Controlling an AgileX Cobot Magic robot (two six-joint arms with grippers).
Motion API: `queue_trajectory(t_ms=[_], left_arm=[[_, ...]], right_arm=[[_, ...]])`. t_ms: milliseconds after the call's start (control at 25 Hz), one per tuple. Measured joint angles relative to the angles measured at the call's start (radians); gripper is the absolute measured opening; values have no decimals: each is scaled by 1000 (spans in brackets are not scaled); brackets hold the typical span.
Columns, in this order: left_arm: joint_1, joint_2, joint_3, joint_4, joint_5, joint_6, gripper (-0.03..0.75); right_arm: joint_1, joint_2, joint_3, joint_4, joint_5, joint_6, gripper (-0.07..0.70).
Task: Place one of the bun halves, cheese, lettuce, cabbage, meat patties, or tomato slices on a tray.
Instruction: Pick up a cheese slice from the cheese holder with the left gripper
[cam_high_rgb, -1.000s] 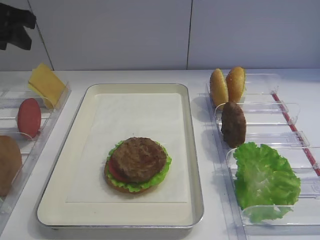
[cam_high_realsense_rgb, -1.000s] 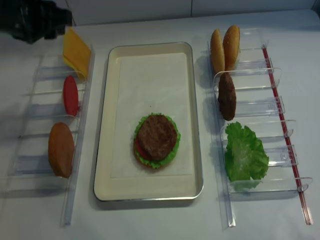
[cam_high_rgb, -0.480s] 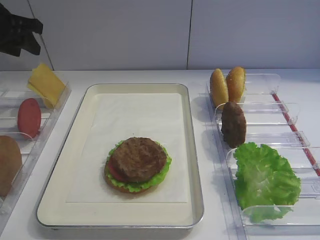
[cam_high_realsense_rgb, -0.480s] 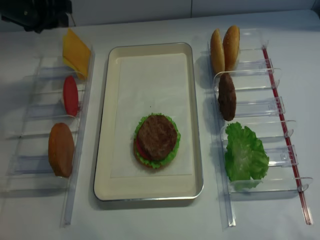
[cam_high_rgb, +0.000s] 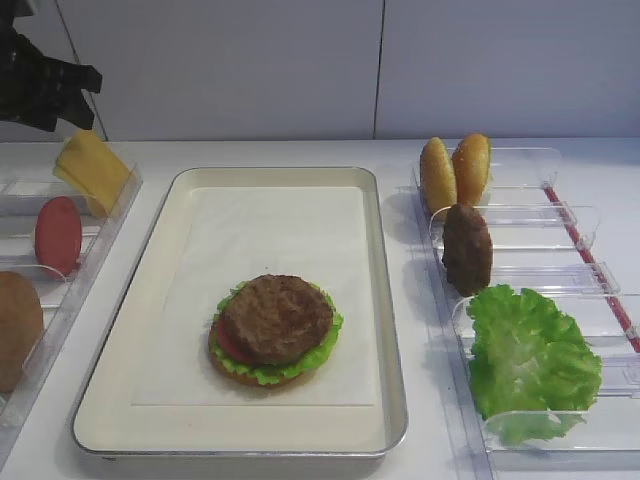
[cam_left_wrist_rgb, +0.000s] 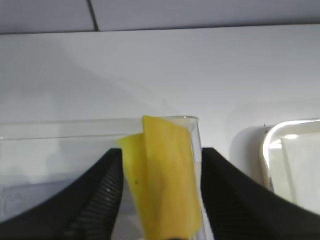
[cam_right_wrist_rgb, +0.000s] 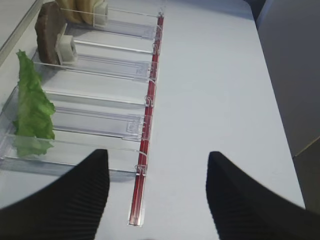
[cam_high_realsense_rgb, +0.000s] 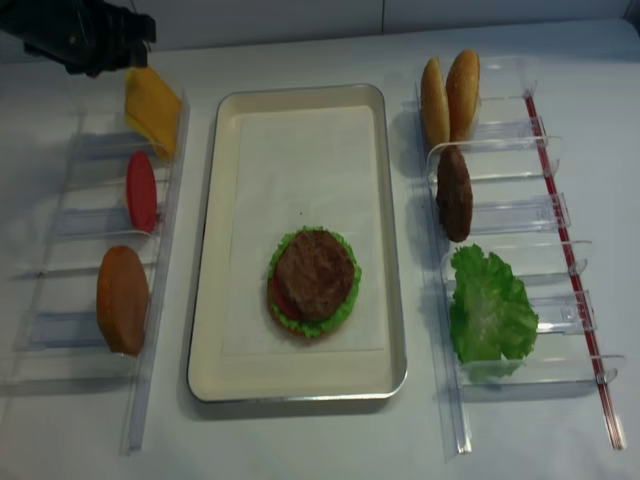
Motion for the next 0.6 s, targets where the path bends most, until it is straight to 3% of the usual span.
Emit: queue_trajectory(t_ms=[440,600], left_arm=[[-7,54,-5,-80,-28,84,349],[-9,56,-5,-80,-34,86,310]], right_arm=[[0,0,0,0,0,0,448],[0,0,0,0,0,-2,448]])
